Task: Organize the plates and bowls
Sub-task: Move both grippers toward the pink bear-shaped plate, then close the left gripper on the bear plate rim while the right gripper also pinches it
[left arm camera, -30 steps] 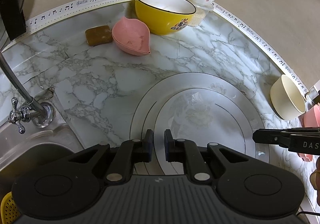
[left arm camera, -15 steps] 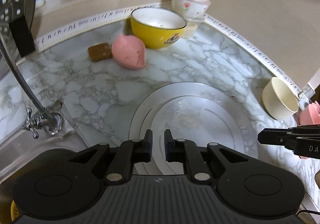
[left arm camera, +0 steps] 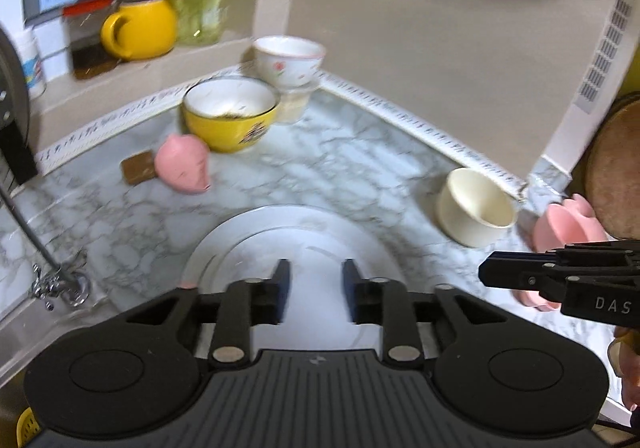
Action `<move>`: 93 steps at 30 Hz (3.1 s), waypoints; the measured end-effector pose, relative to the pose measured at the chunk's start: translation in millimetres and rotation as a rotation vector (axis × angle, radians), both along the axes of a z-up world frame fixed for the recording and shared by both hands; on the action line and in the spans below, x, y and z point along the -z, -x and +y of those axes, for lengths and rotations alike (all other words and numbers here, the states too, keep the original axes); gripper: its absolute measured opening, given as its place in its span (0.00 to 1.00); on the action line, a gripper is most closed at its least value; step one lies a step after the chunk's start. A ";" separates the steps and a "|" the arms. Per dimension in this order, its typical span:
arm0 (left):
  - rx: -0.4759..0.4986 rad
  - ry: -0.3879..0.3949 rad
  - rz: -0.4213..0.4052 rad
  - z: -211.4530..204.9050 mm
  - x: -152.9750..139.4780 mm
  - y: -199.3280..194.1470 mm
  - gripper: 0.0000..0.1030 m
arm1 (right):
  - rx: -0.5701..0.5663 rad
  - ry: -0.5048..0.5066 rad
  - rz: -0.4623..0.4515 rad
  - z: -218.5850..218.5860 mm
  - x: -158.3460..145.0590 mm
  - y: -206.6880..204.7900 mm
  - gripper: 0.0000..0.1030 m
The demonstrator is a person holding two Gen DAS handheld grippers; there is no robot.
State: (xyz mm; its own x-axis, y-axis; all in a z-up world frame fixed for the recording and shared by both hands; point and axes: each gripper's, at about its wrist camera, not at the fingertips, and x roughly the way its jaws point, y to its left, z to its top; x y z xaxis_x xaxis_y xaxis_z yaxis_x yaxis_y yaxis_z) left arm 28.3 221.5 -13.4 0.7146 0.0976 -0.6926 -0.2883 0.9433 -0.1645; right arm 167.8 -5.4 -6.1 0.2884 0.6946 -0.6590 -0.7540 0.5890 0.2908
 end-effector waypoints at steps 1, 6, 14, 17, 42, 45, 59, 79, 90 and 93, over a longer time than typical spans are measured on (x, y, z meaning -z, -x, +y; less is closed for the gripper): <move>0.011 -0.003 -0.010 -5.3 -3.1 0.1 0.42 | 0.006 -0.003 -0.011 -4.8 -2.8 2.0 0.11; 0.059 -0.003 -0.044 -29.2 -13.8 0.0 0.49 | 0.037 -0.020 -0.046 -30.1 -14.0 10.5 0.11; 0.135 -0.011 -0.109 -67.1 -27.9 2.2 0.69 | 0.148 -0.045 -0.090 -76.2 -29.2 21.7 0.12; 0.167 0.004 -0.123 -81.4 -32.0 -0.4 0.72 | 0.205 -0.048 -0.122 -94.5 -33.0 26.8 0.13; 0.459 -0.027 -0.118 -227.9 -41.4 -125.1 0.76 | 0.691 0.014 -0.161 -272.4 -26.9 -16.9 1.00; 0.501 -0.031 -0.098 -249.0 -40.9 -152.8 0.76 | 0.768 0.050 -0.162 -295.6 -17.7 -28.3 1.00; 0.755 -0.154 0.056 -352.5 -12.7 -281.5 0.76 | 0.922 0.055 0.058 -361.5 31.7 -69.6 0.99; 0.746 -0.148 0.246 -424.5 58.9 -407.5 0.76 | 1.111 -0.071 0.333 -371.1 86.5 -135.7 0.86; 0.727 -0.117 0.289 -426.9 85.9 -431.9 0.76 | 1.127 -0.120 0.461 -371.8 98.4 -153.4 0.64; 0.728 -0.112 0.295 -427.8 90.6 -433.6 0.72 | 1.130 -0.134 0.459 -373.3 98.5 -154.6 0.57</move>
